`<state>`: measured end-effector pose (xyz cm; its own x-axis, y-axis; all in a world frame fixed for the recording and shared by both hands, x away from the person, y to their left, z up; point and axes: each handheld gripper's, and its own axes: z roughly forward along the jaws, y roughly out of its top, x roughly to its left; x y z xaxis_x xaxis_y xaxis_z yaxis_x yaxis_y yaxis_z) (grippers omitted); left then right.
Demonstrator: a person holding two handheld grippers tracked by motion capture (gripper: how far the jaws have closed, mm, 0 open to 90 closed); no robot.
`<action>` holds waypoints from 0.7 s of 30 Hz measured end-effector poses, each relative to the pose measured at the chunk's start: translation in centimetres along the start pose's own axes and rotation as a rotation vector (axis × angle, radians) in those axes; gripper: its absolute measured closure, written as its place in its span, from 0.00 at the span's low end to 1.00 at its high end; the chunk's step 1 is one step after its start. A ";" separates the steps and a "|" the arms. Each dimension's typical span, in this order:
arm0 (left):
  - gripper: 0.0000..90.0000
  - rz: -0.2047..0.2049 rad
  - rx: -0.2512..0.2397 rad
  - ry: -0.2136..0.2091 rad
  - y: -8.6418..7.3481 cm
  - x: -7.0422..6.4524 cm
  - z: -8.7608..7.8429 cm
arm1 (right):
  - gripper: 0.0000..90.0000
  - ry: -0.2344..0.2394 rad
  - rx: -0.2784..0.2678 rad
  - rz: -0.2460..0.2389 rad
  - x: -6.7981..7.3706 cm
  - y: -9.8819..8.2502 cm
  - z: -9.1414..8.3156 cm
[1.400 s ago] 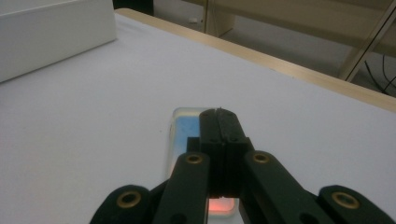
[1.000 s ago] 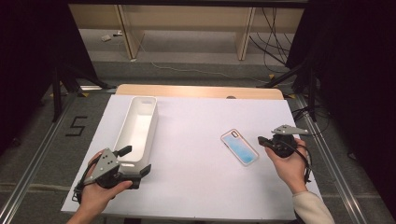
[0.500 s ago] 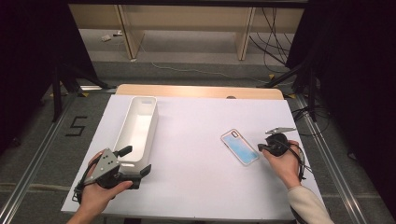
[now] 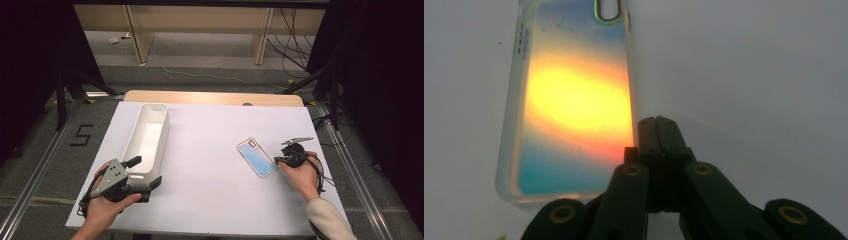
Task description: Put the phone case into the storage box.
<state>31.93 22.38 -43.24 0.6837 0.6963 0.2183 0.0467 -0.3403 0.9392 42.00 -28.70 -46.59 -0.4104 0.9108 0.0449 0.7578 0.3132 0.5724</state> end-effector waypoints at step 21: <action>0.08 -0.002 0.005 0.006 0.0 0.0 -0.1 | 1.00 0.046 0.007 -0.059 0.8 0.2 0.1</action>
<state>31.84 22.41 -43.21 0.6794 0.7007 0.2178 0.0520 -0.3421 0.9382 41.85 -27.92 -46.53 -0.4769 0.8776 0.0488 0.7354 0.3679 0.5691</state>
